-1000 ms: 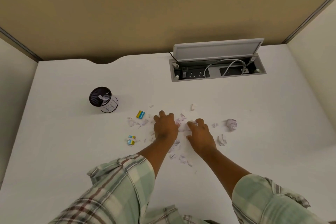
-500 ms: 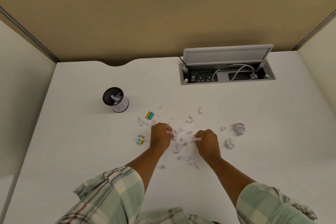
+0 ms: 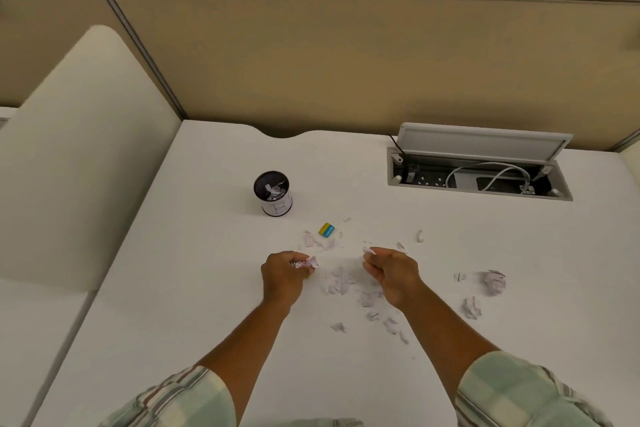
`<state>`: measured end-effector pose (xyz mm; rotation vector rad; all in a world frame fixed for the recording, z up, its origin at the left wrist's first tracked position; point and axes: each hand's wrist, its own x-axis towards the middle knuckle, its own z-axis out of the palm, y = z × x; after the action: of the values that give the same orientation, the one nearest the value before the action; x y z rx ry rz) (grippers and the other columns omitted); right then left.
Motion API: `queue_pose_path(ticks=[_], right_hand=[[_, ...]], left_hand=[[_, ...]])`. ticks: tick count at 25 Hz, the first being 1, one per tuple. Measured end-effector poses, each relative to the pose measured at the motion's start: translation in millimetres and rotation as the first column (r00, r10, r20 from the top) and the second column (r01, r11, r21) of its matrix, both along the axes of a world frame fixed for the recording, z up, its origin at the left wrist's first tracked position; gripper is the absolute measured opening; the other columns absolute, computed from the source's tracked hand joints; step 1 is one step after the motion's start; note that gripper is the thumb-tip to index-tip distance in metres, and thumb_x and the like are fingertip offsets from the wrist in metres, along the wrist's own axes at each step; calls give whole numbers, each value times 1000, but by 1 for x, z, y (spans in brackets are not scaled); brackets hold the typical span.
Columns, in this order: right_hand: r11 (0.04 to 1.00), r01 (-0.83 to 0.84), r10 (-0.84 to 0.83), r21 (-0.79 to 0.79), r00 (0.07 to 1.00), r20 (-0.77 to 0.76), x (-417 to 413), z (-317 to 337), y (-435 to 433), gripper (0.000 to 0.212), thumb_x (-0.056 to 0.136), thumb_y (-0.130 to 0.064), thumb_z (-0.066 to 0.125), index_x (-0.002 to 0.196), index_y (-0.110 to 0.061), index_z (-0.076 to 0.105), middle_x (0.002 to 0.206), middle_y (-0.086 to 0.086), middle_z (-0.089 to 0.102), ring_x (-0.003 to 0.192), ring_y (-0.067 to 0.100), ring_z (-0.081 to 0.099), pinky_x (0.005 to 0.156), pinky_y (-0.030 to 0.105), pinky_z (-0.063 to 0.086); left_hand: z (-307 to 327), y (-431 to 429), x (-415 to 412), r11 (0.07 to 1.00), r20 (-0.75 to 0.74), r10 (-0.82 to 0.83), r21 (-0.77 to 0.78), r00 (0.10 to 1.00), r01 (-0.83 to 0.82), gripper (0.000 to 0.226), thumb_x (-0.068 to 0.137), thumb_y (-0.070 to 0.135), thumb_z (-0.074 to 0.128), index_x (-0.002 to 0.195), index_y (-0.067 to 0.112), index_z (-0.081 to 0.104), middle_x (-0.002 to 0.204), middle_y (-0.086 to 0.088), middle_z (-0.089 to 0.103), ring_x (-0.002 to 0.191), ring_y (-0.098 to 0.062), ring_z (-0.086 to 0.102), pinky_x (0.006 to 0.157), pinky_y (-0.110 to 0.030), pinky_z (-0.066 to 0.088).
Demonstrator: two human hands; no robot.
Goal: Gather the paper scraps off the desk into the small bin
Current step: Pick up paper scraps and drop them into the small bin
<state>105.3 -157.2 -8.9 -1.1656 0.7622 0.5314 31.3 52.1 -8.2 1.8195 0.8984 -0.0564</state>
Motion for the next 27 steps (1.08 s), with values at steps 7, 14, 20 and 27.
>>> queue_pose_path(ticks=[7, 14, 20, 27], right_hand=[[988, -140, 150, -70, 975, 166, 52, 33, 96, 19, 79, 9, 79, 94, -1, 72, 93, 18, 74, 73, 23, 74, 68, 27, 64], [646, -323, 714, -691, 577, 397, 102, 47, 192, 18, 82, -7, 80, 99, -12, 79, 95, 4, 76, 83, 19, 69, 72, 17, 53], [388, -374, 892, -842, 383, 241, 119, 31, 220, 27, 88, -8, 72, 115, -7, 75, 115, 12, 71, 104, 27, 67, 81, 20, 46], [253, -387, 959, -887, 219, 178, 124, 18, 213, 31, 89, -8, 72, 119, -14, 75, 136, 9, 62, 126, 25, 57, 102, 22, 38]], left_hand=[[9, 39, -8, 990, 26, 140, -24, 990, -139, 17, 69, 12, 91, 82, 17, 81, 77, 9, 75, 74, -3, 70, 65, -10, 50], [1, 83, -8, 964, 61, 263, -56, 963, -259, 21, 69, 11, 91, 88, 13, 82, 83, 2, 78, 79, -13, 74, 75, -23, 57], [-3, 105, 0, 945, 95, 322, -84, 942, -315, 20, 71, 11, 90, 89, 15, 82, 85, 2, 79, 80, -12, 74, 79, -25, 59], [1, 105, 20, 948, 132, 315, -82, 940, -306, 21, 71, 10, 90, 90, 14, 82, 87, 2, 79, 80, -12, 74, 74, -20, 58]])
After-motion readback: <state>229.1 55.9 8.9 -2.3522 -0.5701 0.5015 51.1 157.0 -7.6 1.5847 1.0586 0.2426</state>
